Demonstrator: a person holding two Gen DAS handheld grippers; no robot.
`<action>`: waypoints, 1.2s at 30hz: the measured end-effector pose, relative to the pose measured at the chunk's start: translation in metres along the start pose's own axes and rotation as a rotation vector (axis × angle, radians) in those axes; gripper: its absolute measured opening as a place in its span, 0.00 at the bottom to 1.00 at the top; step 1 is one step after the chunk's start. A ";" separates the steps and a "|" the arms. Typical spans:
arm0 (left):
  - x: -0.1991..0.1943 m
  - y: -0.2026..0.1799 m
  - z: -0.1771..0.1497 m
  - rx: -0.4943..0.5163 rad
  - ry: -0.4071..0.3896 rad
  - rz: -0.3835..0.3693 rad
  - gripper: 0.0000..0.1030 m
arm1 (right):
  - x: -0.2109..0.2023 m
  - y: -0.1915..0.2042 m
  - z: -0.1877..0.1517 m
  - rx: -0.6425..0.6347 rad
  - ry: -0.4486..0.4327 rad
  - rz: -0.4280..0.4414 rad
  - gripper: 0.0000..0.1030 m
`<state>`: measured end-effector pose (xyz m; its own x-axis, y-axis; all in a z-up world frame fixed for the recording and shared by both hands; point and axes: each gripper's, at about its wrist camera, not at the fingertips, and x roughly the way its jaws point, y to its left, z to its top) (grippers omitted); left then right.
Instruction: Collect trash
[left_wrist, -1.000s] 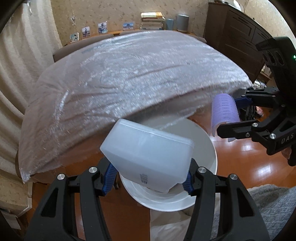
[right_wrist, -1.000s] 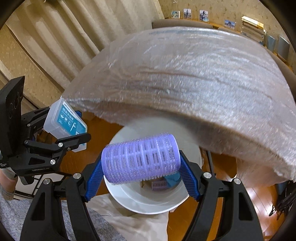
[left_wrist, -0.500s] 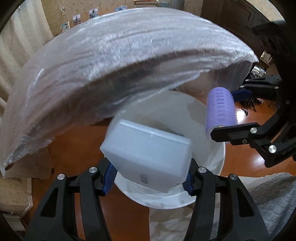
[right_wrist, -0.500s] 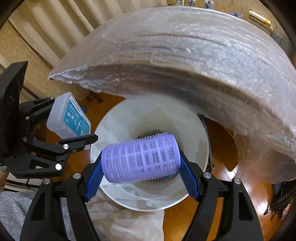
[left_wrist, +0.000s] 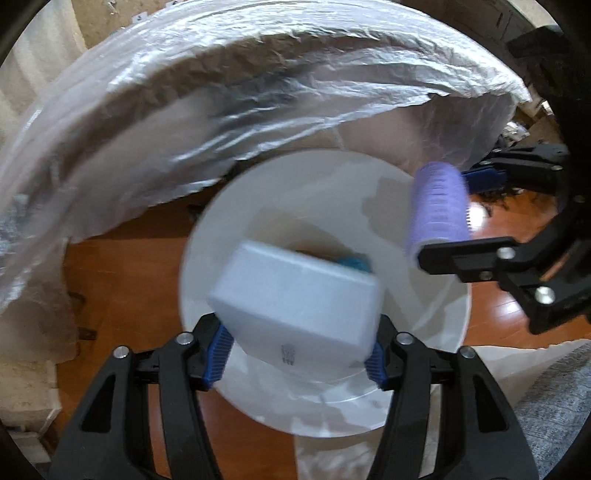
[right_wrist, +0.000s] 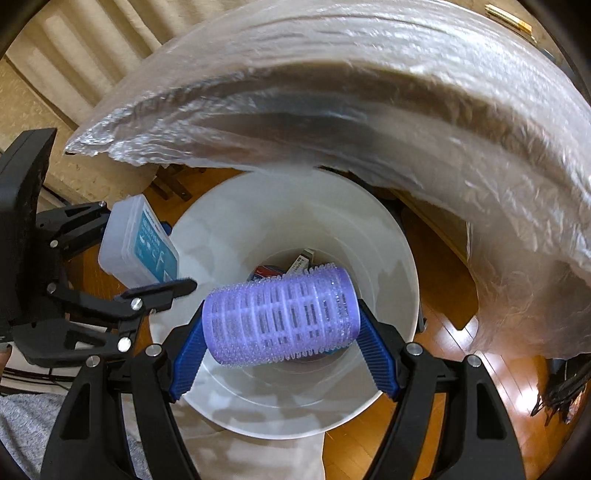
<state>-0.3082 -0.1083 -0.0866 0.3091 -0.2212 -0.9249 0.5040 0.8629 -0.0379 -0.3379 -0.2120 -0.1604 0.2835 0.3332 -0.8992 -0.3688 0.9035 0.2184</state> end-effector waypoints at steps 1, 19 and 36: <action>0.000 0.000 -0.001 -0.002 -0.005 -0.008 0.84 | 0.000 -0.001 -0.002 0.010 -0.003 0.001 0.74; -0.121 0.010 0.018 0.032 -0.274 0.074 0.98 | -0.121 0.008 0.040 -0.028 -0.284 -0.043 0.96; -0.051 0.211 0.206 -0.405 -0.356 0.306 0.98 | -0.075 -0.196 0.251 0.270 -0.361 -0.382 0.96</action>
<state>-0.0518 -0.0083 0.0305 0.6763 -0.0143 -0.7365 0.0256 0.9997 0.0041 -0.0645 -0.3462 -0.0408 0.6531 -0.0015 -0.7572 0.0435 0.9984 0.0355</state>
